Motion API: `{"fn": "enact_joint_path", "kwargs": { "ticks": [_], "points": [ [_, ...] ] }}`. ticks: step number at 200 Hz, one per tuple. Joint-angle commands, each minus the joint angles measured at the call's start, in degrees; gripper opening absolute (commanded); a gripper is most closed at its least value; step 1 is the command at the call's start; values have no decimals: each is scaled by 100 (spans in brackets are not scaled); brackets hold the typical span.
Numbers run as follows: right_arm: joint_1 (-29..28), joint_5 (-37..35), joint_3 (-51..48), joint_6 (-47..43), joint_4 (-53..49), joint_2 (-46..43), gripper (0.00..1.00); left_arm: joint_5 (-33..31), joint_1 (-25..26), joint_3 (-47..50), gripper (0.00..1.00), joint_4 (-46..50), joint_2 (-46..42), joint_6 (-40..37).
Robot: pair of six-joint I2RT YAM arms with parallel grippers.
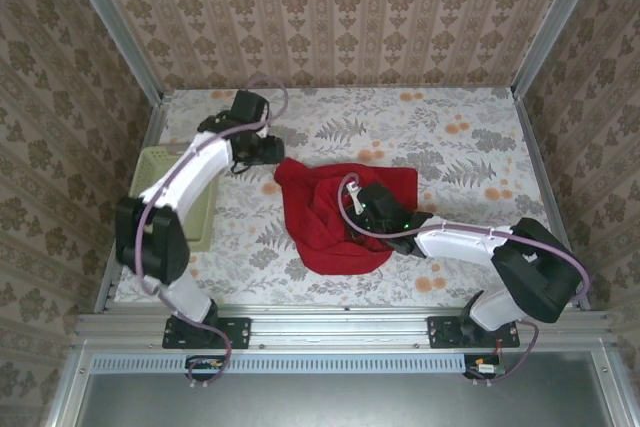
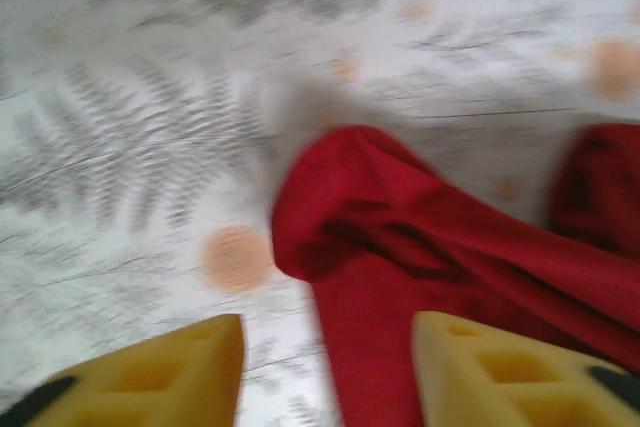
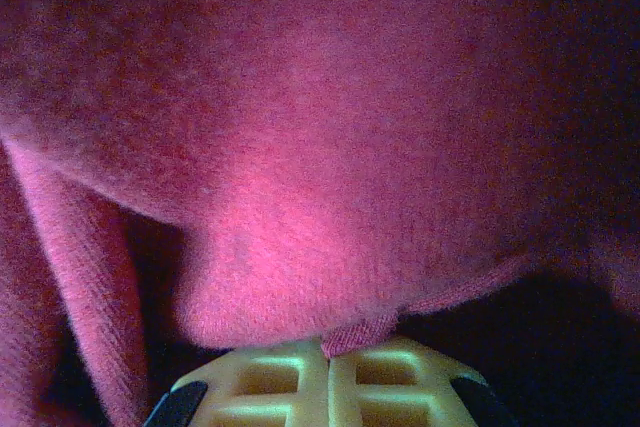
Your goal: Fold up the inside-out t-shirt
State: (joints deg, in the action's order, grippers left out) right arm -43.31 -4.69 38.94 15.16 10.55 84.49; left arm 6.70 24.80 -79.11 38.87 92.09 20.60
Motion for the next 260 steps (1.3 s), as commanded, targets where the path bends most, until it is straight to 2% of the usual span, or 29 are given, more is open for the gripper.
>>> {"fn": "enact_joint_path", "kwargs": {
  "ticks": [1,13,43,69,86,110,132,151,159,182,214,260],
  "points": [
    [27,-52,242,112,176,98,0,1593,432,1081,60,-1647,-983,-271],
    [30,-16,280,127,182,136,0,1956,632,1709,66,-2238,-1338,-320],
    [15,110,299,121,229,116,0,2018,974,2445,75,-2850,-1535,-473],
    [-17,126,299,84,194,47,0,2003,974,2523,75,-3062,-1127,-326],
    [-42,157,248,88,219,-18,0,2029,974,2493,69,-3273,-832,-210],
    [-91,179,213,67,215,-46,0,2106,966,2241,50,-3524,-355,50],
    [-155,94,155,57,230,-125,0,1750,892,1825,30,-3465,185,380],
    [-198,-112,43,38,246,-376,0,1344,664,1226,6,-2875,779,774],
    [-199,-145,-17,24,242,-433,0,1161,528,1010,0,-2598,1004,983],
    [-203,-227,-186,-39,199,-976,0,634,191,499,0,-1937,1554,1281],
    [-203,-453,-399,-7,102,-1553,0,-203,161,-459,0,-781,2280,868],
    [-124,-628,-590,58,-24,-2441,0,-837,211,-320,7,-285,2236,674]
  ]
}}
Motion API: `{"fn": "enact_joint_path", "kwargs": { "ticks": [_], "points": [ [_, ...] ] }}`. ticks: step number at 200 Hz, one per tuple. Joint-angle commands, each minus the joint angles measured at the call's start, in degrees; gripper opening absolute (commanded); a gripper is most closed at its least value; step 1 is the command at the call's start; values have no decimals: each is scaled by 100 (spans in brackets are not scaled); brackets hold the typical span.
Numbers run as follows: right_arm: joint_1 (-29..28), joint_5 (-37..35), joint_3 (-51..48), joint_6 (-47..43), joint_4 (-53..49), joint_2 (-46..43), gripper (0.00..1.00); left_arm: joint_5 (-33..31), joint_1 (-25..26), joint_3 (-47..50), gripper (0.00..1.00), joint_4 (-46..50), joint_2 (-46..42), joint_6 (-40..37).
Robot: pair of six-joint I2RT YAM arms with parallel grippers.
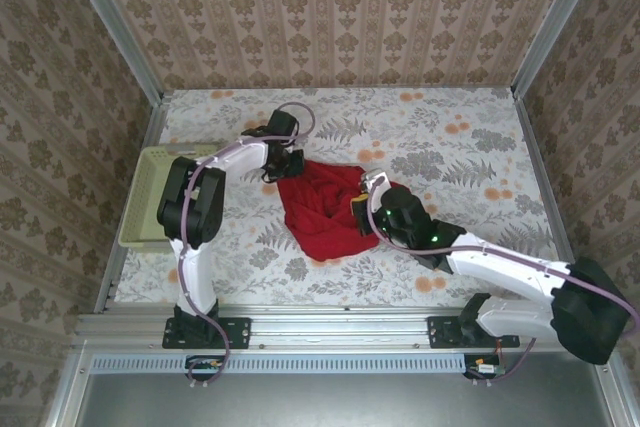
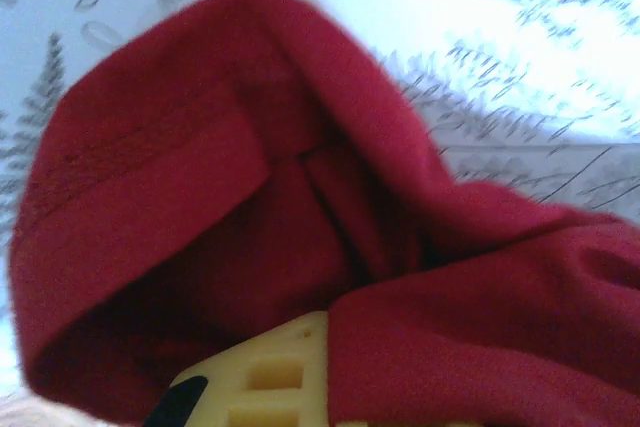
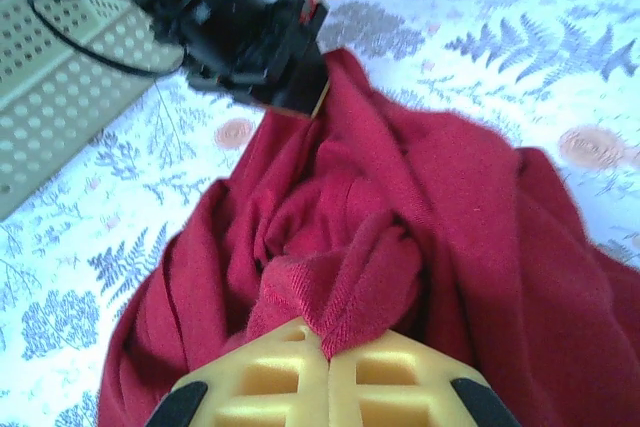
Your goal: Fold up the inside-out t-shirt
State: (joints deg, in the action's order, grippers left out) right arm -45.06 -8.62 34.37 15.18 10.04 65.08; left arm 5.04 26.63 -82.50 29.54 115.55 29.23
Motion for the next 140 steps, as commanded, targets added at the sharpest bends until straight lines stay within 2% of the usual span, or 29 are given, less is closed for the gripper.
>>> {"fn": "enact_joint_path", "kwargs": {
  "ticks": [1,28,46,71,84,108,127,140],
  "points": [
    [51,-236,-137,60,25,-511,0,-675,27,30,7,653,-110,-190],
    [229,-280,-268,186,-313,-837,0,-827,-20,428,7,634,-360,-85],
    [414,-685,-205,604,-1117,-733,0,-978,106,739,27,547,-864,-63],
    [458,-388,-377,1001,-1433,-558,0,-1172,746,973,50,592,-1659,-78],
    [437,-200,-579,1222,-1282,-566,0,-1157,1125,1120,58,533,-2046,-30],
    [406,-108,-897,1472,-944,-639,0,-730,1784,1273,64,251,-2311,249],
    [368,-66,-1014,1533,-750,-641,0,-454,2161,1208,69,6,-2056,565],
    [339,-67,-1011,1533,-728,-636,0,-520,2312,1007,70,91,-1723,677]
  ]
}}
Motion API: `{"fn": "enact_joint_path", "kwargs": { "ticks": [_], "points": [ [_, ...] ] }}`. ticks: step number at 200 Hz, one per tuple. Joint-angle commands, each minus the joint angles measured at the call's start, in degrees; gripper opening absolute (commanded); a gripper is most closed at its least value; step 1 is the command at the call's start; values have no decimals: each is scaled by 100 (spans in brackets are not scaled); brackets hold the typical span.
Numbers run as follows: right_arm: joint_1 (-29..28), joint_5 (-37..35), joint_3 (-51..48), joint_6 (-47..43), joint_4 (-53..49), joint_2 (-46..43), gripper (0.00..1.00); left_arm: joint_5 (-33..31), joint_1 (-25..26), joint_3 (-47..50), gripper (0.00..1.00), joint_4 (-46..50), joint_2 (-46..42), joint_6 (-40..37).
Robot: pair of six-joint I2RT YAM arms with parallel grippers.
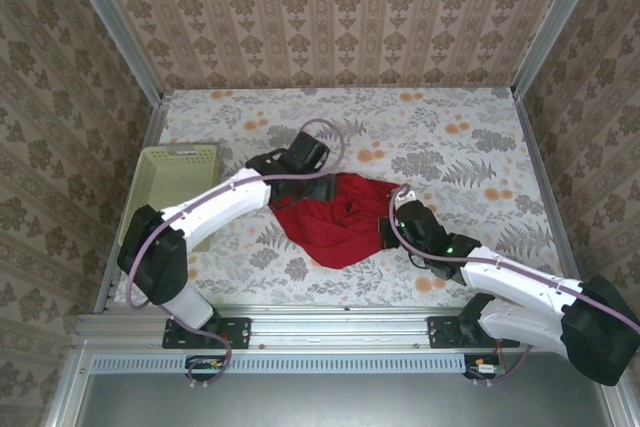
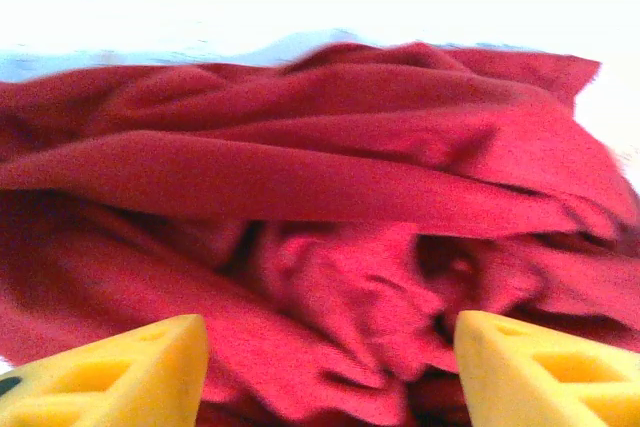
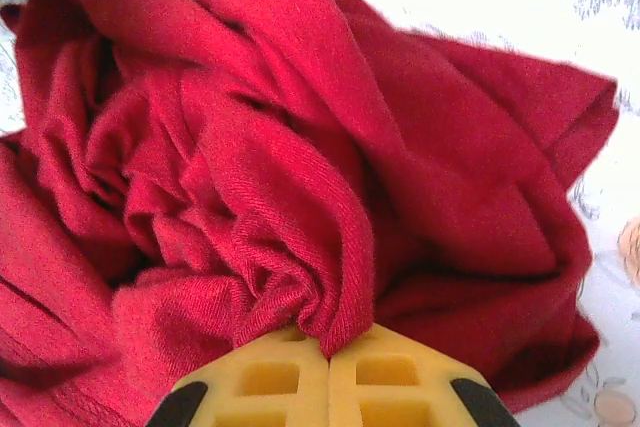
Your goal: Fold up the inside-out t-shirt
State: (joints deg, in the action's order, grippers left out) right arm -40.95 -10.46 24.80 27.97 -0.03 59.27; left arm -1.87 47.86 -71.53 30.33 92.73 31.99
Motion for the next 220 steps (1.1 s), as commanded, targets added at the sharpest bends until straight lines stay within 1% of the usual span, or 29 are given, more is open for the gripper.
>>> {"fn": "enact_joint_path", "kwargs": {
  "ticks": [1,31,43,53,81,98,120,132,137,154,169,181,199,212,220],
  "points": [
    [-76,111,-54,254,282,-55,0,157,198,-103,70,15,578,403],
    [-134,108,-71,237,311,-120,0,-149,233,-379,69,177,1156,479],
    [-150,72,-98,218,298,-158,0,-166,232,-493,69,227,1359,445],
    [-159,32,-122,194,285,-183,0,-135,225,-569,66,228,1515,431],
    [-159,-85,-124,157,213,-196,0,-32,174,-576,46,71,1724,414],
    [-155,-287,-60,220,8,-127,0,20,152,-543,30,21,1639,363],
    [-145,-490,71,219,-285,26,0,-21,152,-499,9,78,1293,220],
    [-146,-524,111,225,-369,66,0,-71,167,-282,2,-137,840,127],
    [-147,-529,121,212,-388,70,0,-111,174,-144,0,-268,587,96],
    [-150,-528,146,209,-482,75,0,-156,183,226,0,-660,-228,15],
    [-140,-494,190,174,-600,123,0,-32,223,397,0,-899,-741,-122],
    [-122,-419,287,114,-746,177,8,60,250,495,0,-980,-1012,-131],
    [-54,-225,565,-12,-1120,186,23,413,246,882,0,-1363,-1389,-68],
    [59,88,886,-30,-1504,162,31,710,245,1245,0,-1683,-1668,56],
    [193,415,1116,0,-1743,163,35,898,247,1465,0,-1902,-1855,119]
  ]
}}
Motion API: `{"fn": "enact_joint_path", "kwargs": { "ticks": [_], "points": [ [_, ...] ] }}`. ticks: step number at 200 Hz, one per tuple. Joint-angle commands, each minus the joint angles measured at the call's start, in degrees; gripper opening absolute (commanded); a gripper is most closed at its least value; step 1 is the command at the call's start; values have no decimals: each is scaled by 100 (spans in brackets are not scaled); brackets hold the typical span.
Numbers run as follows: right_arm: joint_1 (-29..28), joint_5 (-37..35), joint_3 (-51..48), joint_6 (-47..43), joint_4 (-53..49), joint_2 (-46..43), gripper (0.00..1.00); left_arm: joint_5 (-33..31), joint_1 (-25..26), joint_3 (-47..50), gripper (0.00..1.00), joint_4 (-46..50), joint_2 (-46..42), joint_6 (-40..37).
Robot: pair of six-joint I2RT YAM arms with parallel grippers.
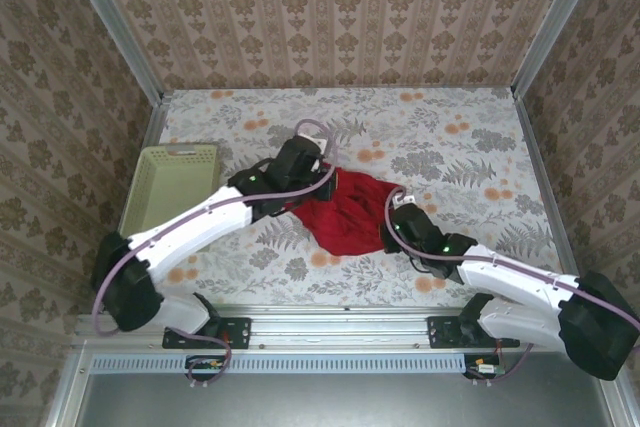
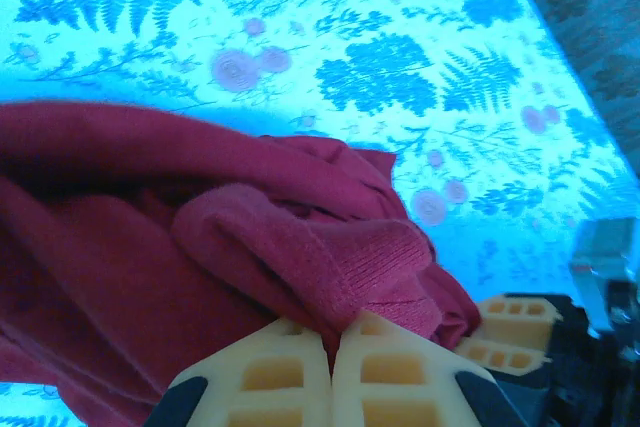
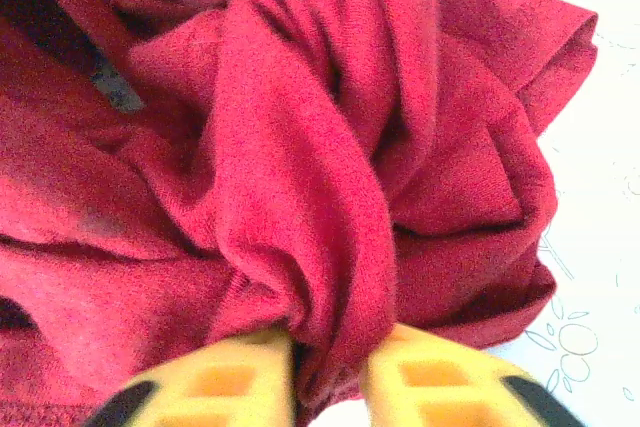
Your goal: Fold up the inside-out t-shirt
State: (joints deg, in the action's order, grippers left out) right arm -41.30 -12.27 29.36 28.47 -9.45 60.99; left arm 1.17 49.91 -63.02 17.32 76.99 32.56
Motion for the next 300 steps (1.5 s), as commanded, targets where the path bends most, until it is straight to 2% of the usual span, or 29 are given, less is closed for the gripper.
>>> {"fn": "enact_joint_path", "kwargs": {
  "ticks": [1,13,27,70,123,141,161,185,218,234,248,263,278,294,300],
  "points": [
    [241,640,694,-51,-820,-9,36,616,44,642,0,-626,-299,69],
    [339,1146,1007,-77,-1044,-8,45,744,64,976,0,-869,-587,125],
    [346,1275,1261,-41,-1214,49,53,730,65,1334,0,-983,-893,105],
    [360,1185,2048,53,-1586,1226,51,604,62,2273,0,-1285,-1551,114],
    [159,822,2907,103,-2008,2540,51,526,37,2781,0,-1402,-1941,185],
    [166,306,3277,91,-2429,2956,39,457,19,2858,0,-1412,-2095,150],
    [233,-161,3665,-3,-2751,3149,2,424,-91,2860,0,-1388,-2288,56],
    [491,-328,3849,-277,-2778,2409,0,632,-680,2549,0,-1205,-2484,-138],
    [1466,990,3414,-359,-1907,383,0,1081,-1699,1893,0,-1229,-2590,-342],
    [1633,1332,3102,-309,-1626,-270,0,1217,-2015,1857,0,-1493,-2565,-147],
    [1624,1791,2425,-40,-1013,-737,0,1341,-2093,2133,0,-1965,-2441,249],
    [1625,2082,1290,632,-181,-1129,0,1584,-2082,2553,0,-2390,-2186,566],
    [1612,1963,230,1336,201,-1319,0,1636,-2066,2983,0,-2501,-2009,715],
    [1589,1750,-569,1849,184,-1346,0,1734,-2001,3347,0,-2437,-1913,666],
    [1590,1676,-731,1923,92,-1357,4,1773,-1950,3437,0,-2378,-1876,633]
  ]
}}
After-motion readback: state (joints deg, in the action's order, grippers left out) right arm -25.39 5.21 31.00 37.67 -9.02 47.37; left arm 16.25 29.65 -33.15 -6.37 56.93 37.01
